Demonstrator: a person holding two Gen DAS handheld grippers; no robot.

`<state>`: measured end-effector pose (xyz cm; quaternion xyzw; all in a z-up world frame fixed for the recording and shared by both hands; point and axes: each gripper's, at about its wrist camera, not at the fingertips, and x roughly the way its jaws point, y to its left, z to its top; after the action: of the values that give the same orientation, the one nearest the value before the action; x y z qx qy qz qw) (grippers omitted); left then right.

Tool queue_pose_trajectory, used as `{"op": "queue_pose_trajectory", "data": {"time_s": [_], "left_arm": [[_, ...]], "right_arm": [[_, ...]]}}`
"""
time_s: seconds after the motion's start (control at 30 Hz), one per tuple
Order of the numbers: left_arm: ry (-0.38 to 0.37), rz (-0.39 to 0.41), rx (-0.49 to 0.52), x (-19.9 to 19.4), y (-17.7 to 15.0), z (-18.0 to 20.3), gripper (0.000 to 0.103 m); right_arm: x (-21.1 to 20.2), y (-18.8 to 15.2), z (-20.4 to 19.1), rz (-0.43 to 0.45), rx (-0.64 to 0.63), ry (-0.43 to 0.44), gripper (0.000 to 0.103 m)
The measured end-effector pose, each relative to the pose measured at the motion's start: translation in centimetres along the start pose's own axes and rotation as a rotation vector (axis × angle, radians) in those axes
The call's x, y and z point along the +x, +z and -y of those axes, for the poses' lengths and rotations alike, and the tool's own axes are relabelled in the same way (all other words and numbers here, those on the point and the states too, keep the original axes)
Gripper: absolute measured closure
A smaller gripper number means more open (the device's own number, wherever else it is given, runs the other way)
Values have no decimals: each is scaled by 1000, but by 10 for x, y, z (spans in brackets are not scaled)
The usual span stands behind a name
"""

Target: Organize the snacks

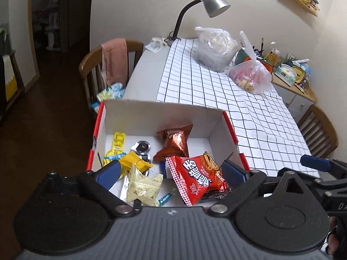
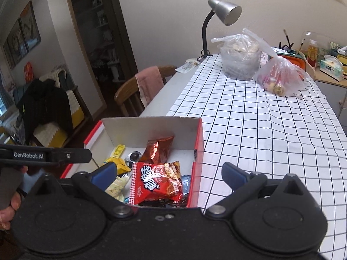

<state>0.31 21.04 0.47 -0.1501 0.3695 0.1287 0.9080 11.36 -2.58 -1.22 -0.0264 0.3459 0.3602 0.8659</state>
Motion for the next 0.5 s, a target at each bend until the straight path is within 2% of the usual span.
{"op": "queue_pose_trajectory", "data": {"time_s": [0.23,0.5], "left_arm": [[59,49,78,-15,-11,21,3],[71,57,126,-27,-21,34,3]], "right_arm": [[-11,-6,2,25,30,6,0],[-15,-9,2,23,43,7,0]]}}
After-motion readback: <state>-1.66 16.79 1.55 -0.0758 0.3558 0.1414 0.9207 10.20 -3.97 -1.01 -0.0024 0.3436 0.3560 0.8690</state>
